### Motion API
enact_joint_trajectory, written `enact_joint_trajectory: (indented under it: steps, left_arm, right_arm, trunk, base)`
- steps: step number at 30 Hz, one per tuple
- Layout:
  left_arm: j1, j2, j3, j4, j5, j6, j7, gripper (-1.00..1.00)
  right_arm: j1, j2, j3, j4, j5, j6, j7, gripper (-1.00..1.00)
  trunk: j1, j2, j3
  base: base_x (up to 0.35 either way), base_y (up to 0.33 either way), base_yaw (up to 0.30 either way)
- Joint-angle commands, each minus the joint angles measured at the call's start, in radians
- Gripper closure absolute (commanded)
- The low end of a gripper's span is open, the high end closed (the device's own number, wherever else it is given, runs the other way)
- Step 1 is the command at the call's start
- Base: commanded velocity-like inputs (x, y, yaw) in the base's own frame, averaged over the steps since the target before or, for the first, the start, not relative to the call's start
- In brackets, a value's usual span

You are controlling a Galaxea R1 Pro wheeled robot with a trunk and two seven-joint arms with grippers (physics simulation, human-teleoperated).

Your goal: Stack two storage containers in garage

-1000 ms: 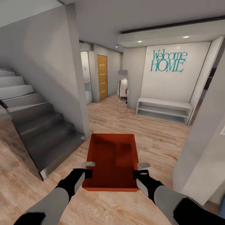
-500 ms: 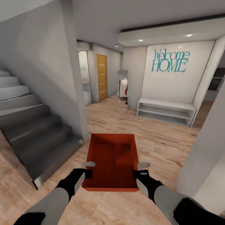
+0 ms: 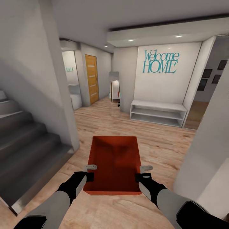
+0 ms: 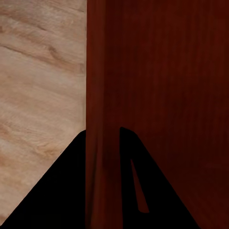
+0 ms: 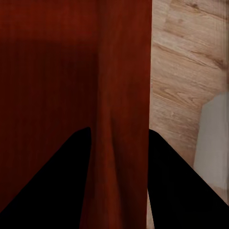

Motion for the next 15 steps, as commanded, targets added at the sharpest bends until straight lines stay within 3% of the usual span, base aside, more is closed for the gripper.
enact_joint_trajectory:
  steps: [1, 15]
  left_arm:
    - [0.000, 0.000, 0.001, 0.000, 0.003, 0.006, 0.009, 1.00]
    - [0.000, 0.000, 0.002, 0.001, 0.004, 0.006, 0.009, 1.00]
  right_arm:
    - [-0.001, 0.000, -0.016, -0.010, 0.007, 0.008, -0.006, 1.00]
    - [-0.001, 0.000, -0.016, -0.010, 0.007, 0.007, -0.006, 1.00]
  trunk:
    - [0.001, -0.002, -0.002]
    - [0.001, -0.002, -0.002]
  base:
    - [0.322, 0.000, -0.059]
    - [0.322, 0.000, -0.004]
